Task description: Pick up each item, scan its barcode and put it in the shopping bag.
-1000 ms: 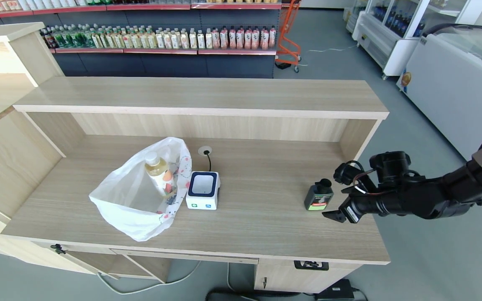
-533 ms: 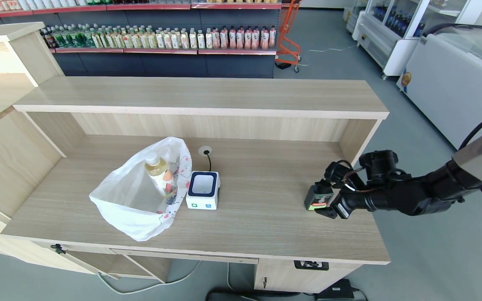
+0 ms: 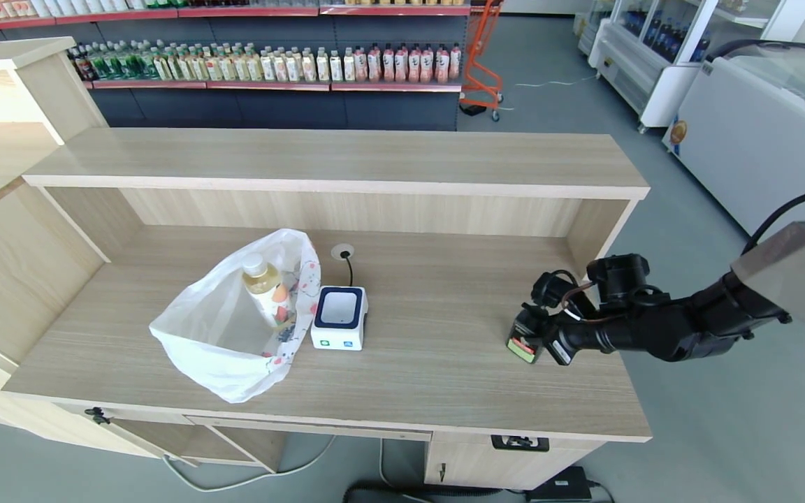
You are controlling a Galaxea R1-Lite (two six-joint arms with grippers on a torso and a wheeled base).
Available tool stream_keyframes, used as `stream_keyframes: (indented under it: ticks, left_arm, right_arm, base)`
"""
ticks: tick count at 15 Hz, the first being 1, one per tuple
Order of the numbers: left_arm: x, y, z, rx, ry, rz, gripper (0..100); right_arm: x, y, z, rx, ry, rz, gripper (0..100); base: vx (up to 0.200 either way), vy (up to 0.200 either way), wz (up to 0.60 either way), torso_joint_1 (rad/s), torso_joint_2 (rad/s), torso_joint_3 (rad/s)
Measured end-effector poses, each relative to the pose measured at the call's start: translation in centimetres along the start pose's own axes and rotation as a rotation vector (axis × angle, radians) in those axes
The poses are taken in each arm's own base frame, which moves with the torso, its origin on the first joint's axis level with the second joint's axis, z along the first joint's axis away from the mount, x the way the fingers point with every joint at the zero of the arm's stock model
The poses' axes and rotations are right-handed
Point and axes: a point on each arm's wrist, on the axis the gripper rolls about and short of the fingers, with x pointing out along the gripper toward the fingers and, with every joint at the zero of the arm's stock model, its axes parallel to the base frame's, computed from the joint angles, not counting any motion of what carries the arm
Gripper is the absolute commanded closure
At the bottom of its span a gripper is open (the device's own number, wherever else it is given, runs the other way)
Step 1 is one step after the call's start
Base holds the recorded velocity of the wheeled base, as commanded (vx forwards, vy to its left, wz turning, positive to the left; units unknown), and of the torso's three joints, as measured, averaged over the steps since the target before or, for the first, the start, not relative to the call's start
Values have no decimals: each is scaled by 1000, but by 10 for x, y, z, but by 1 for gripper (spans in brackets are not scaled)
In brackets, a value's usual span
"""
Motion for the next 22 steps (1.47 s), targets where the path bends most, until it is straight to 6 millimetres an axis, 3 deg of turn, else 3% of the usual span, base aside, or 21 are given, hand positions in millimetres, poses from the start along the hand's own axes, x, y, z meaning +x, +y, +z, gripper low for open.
stream_keyframes:
  ticks: [6, 9, 11, 14, 18, 20, 22]
  left_arm:
    - [0, 0, 0, 0, 0, 0, 0]
    - [0, 0, 0, 0, 0, 0, 0]
    - [0, 0, 0, 0, 0, 0, 0]
    - [0, 0, 0, 0, 0, 0, 0]
    - [0, 0, 0, 0, 0, 0, 0]
    - [0, 0, 0, 0, 0, 0, 0]
    - [0, 0, 0, 0, 0, 0, 0]
  right_arm:
    - [-29, 2, -5, 61, -4, 12, 100]
    - [-74, -4, 7, 98, -92, -64, 100]
    - [-107, 9, 12, -16, -153, -103, 100]
    - [-140, 36, 31, -551, -290, -63, 100]
    - [-149, 63, 40, -1491, -645, 13, 100]
    - [-138, 96, 49, -1739, -910, 81, 100]
    - [-126, 128, 53, -1872, -1099, 137, 100]
  base:
    - [0, 0, 0, 0, 0, 0]
    - [0, 0, 0, 0, 0, 0]
    - [0, 0, 0, 0, 0, 0]
    - [0, 0, 0, 0, 0, 0]
    - [0, 0, 0, 0, 0, 0]
    - [0, 0, 0, 0, 0, 0]
    - [0, 0, 0, 0, 0, 0]
